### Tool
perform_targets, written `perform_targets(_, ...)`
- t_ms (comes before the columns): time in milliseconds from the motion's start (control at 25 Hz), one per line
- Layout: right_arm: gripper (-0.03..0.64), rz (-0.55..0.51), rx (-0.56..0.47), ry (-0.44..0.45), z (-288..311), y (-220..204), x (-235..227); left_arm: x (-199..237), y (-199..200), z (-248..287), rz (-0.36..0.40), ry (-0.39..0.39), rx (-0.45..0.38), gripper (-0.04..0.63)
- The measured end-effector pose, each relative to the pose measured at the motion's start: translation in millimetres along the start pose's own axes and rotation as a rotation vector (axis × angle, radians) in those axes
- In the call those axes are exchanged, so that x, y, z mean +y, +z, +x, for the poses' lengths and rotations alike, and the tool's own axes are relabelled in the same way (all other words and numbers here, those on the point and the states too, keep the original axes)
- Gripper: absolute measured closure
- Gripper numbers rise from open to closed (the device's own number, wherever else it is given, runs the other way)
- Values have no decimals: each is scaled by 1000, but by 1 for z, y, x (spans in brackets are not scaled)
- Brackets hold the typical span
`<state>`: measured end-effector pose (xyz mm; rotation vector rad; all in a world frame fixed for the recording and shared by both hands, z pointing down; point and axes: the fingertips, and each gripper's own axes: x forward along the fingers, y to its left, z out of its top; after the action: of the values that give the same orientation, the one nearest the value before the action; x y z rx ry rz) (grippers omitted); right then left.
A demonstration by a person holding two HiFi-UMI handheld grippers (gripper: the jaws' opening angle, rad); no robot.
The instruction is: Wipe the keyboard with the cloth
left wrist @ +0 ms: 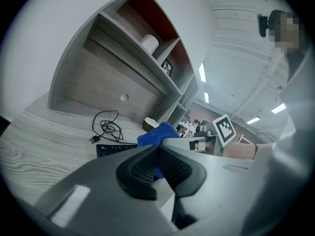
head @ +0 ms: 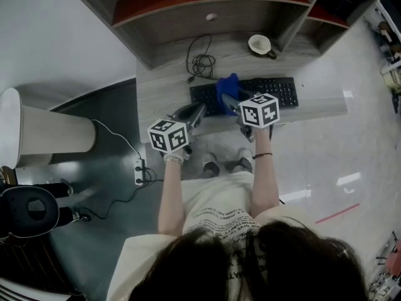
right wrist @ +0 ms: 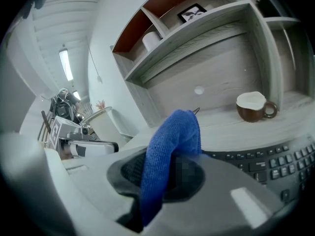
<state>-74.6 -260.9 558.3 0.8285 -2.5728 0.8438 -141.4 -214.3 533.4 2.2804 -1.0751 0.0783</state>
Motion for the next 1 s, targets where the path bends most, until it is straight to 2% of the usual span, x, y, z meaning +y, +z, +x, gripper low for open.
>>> perform_targets(1000, 558, -14, 2, 29, 37, -6, 41, 28, -4, -42, 1, 24, -6, 591)
